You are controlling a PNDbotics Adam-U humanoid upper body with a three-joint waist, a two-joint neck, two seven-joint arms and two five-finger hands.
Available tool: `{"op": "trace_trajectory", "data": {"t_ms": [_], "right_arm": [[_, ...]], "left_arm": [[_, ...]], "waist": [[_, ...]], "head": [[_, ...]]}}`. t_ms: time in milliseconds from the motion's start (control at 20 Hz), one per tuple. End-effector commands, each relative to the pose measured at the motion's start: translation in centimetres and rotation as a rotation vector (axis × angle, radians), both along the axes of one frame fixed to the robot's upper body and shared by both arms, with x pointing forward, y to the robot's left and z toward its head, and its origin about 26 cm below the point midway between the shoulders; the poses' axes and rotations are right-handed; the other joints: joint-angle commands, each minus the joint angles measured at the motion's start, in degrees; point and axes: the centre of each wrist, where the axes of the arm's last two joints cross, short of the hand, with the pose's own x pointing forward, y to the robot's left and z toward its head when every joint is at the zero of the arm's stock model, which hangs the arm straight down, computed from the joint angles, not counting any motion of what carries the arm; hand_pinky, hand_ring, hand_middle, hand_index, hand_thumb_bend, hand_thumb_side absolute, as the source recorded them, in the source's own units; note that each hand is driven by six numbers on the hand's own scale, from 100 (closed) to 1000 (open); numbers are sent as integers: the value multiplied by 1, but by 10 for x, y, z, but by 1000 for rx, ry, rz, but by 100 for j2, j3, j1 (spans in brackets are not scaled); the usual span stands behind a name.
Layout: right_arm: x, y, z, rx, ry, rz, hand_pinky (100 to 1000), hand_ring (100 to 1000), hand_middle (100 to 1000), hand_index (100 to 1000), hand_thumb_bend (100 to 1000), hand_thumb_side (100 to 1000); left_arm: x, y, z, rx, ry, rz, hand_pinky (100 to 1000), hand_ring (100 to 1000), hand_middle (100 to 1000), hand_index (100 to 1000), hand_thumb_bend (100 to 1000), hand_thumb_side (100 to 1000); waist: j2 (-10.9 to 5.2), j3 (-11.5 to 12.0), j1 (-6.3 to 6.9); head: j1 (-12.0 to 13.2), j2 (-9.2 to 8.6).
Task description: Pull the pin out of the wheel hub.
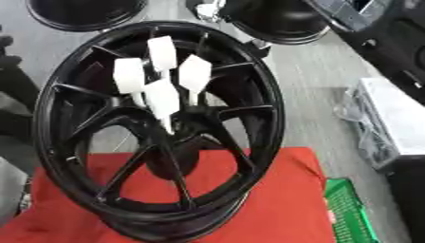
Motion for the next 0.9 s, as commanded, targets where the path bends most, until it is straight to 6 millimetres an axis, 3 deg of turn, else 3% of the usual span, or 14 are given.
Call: {"op": "trace_trajectory", "data": {"t_ms": [50, 450, 700, 900], "right_arm": [[-2, -1, 10, -18, -20, 4, 811, 761, 727, 830, 100, 365], [-13, 0, 13, -80, -8, 116, 808, 735, 732, 849, 100, 379], [-16, -6, 13, -115, 0, 192, 802, 710, 710, 816, 100, 258], [-18, -5, 12, -142, -9, 225, 803, 707, 702, 807, 100, 298]], "left_arm": [[-1, 4, 8, 10, -31, 8, 680, 752, 699, 721, 165, 744], [-1, 4, 8, 13, -28, 7, 680, 753, 700, 721, 165, 742], [-1, 3, 8, 13, -27, 1, 680, 754, 700, 721, 165, 739], [0, 2, 7, 16, -23, -4, 680, 754, 700, 721, 165, 739]], "waist": [[-131, -4, 25], [-149, -1, 14], [-195, 17, -2], [-224, 28, -9]], "head": [[38, 11], [69, 42], [54, 58], [27, 58]]}}
